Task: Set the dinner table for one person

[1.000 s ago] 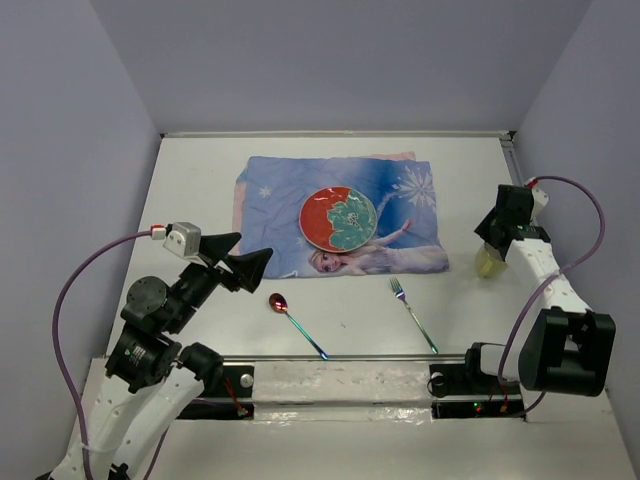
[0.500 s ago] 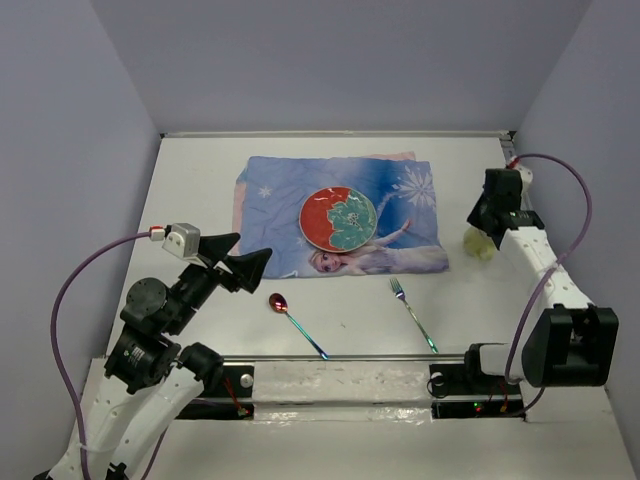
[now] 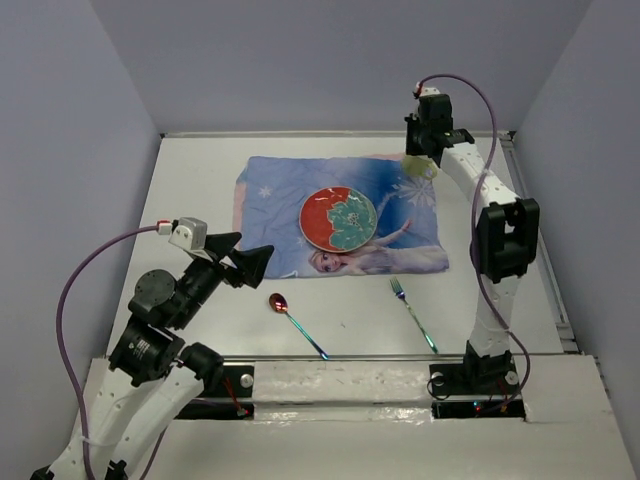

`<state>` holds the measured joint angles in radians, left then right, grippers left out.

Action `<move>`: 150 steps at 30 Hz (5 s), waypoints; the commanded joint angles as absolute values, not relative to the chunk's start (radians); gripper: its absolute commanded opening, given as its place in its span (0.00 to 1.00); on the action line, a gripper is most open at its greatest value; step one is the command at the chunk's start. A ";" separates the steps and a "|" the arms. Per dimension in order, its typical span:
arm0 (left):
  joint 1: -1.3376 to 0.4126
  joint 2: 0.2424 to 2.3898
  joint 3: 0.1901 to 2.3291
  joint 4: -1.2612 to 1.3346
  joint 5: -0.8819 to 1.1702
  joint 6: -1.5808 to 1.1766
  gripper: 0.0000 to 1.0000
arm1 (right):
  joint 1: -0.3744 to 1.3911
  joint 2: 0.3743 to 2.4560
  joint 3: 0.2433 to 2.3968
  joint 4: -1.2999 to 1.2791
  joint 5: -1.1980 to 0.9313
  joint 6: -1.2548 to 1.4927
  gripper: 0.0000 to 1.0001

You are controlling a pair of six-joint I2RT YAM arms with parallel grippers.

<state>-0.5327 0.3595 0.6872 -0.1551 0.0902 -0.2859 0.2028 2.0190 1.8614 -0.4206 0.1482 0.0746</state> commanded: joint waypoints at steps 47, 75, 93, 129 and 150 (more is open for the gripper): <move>-0.387 0.391 0.684 -0.117 0.064 -0.285 0.99 | 0.633 1.101 0.766 -0.818 0.137 0.669 0.58; -0.379 0.390 0.683 -0.114 0.098 -0.285 0.99 | 0.698 1.266 0.871 -0.846 0.268 0.700 0.00; -0.353 0.399 0.704 -0.173 -0.117 -0.298 0.99 | 0.794 2.153 2.051 -0.548 0.054 0.638 0.00; -0.354 0.410 0.699 -0.152 -0.057 -0.301 0.99 | 0.808 2.559 2.348 -0.583 0.156 0.695 0.32; -0.351 0.403 0.699 -0.147 -0.058 -0.293 0.98 | 1.109 1.724 1.238 -0.138 0.070 0.454 0.49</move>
